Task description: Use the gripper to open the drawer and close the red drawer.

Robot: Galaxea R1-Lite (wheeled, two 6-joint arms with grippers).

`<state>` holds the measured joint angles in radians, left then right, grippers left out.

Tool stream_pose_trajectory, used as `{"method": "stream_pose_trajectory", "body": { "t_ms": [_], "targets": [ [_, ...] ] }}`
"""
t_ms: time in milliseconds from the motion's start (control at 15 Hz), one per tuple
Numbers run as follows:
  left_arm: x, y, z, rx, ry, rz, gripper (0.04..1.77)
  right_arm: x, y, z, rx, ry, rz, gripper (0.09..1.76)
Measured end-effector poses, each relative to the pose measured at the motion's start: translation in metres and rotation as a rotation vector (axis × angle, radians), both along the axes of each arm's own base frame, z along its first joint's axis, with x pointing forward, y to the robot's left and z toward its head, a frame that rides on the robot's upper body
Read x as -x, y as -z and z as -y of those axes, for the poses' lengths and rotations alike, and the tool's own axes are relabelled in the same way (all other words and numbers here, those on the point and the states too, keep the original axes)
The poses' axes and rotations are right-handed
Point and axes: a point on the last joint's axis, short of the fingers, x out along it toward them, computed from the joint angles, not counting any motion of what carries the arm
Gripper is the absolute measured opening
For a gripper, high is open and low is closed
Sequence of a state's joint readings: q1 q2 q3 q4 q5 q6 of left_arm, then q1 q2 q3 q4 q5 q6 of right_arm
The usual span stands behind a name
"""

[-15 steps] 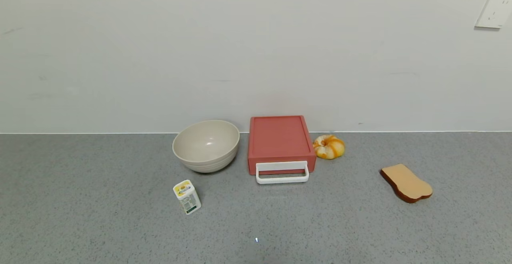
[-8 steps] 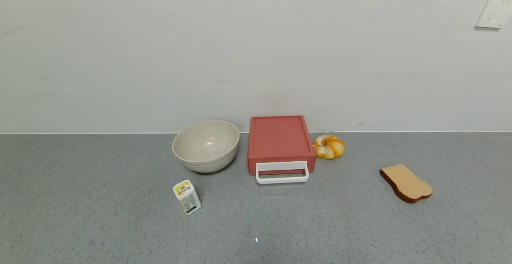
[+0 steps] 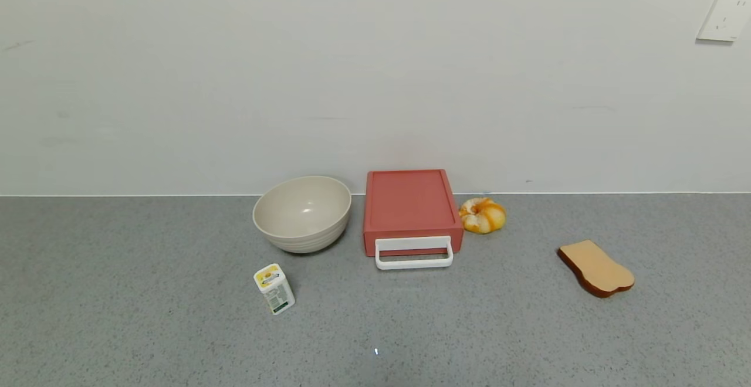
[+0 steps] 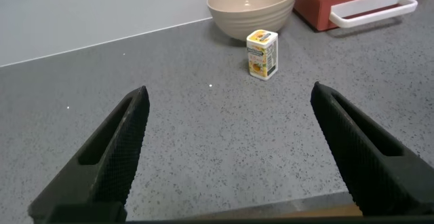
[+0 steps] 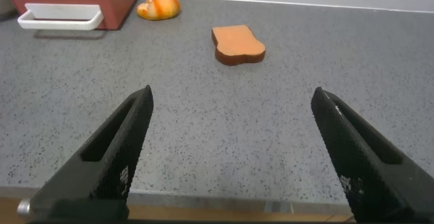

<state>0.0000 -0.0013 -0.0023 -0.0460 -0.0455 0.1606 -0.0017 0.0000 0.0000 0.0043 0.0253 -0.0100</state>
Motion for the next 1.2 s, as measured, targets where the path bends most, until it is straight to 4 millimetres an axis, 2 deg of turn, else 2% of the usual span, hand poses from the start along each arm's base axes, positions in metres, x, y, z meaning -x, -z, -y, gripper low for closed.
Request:
{"method": "stream_pose_trajectory", "body": {
  "t_ms": [533, 800, 1200],
  "targets": [
    [-0.0002, 0.0011, 0.0002, 0.026, 0.009, -0.008, 1.72, 0.0000, 0.0000, 0.0000, 0.000, 0.000, 0.000, 1.71],
    [-0.0003, 0.0046, -0.0002, 0.142, -0.006, -0.046, 1.72, 0.0000, 0.0000, 0.0000, 0.000, 0.000, 0.000, 1.71],
    [-0.0003, 0.0046, -0.0003, 0.145, -0.008, -0.047, 1.72, 0.0000, 0.0000, 0.0000, 0.000, 0.000, 0.000, 1.71]
  ]
}}
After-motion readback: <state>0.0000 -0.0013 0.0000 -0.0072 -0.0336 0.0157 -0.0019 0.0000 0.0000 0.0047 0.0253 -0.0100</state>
